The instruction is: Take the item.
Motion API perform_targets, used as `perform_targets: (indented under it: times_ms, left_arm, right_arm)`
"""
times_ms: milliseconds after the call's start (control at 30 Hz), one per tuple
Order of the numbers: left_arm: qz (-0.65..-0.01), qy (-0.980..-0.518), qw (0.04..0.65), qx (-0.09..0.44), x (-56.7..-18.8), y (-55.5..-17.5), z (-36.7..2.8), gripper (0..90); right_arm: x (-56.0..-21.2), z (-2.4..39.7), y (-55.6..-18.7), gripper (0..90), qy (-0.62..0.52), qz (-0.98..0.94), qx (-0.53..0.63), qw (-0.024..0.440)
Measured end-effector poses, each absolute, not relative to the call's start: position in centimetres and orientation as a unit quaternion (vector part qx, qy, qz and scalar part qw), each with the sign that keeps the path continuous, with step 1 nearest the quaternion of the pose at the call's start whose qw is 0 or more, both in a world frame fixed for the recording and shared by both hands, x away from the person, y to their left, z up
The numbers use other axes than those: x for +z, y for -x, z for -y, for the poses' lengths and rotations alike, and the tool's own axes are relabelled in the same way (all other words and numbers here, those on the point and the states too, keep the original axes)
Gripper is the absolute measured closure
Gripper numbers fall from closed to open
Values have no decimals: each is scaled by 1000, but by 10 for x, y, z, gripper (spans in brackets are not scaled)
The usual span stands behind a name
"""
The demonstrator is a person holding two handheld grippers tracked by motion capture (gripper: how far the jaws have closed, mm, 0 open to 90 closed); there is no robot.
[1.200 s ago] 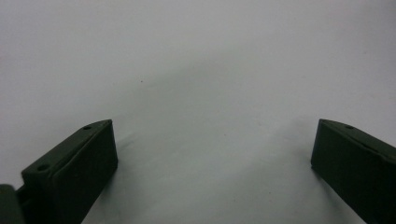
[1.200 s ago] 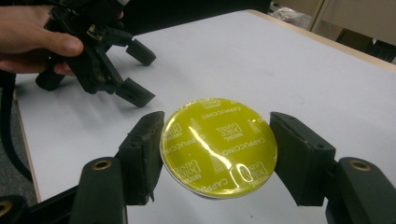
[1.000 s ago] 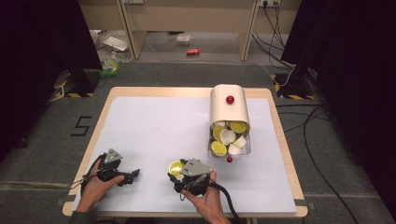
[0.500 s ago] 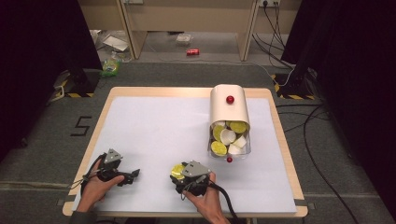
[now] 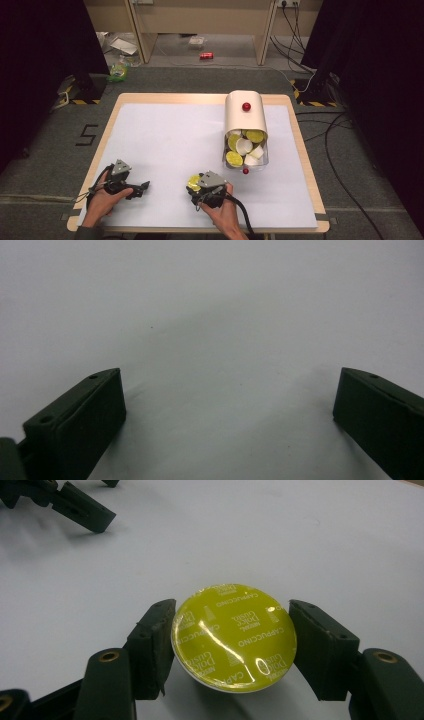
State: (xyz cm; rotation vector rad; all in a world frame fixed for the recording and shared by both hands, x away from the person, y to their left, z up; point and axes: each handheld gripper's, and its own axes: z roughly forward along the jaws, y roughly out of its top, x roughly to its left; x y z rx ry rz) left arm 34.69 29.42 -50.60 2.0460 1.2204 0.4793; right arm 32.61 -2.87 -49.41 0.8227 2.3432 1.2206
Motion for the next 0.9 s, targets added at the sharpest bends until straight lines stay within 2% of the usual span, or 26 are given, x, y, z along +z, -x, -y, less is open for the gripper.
perform_targets:
  times_ms: [267, 700, 900]
  left_arm:
    - [-471, -789, 349, 185, -506, -347, -294, 0]
    - [-471, -789, 348, 185, -506, -347, -294, 0]
    - [-471, -789, 348, 185, -506, -347, -294, 0]
  right_arm:
    - [-494, 31, -328, 378, -300, -831, 434, 177]
    - [-490, 31, -326, 256, -301, -830, 436, 174]
    - [-476, 39, -319, 249, -292, -824, 449, 185]
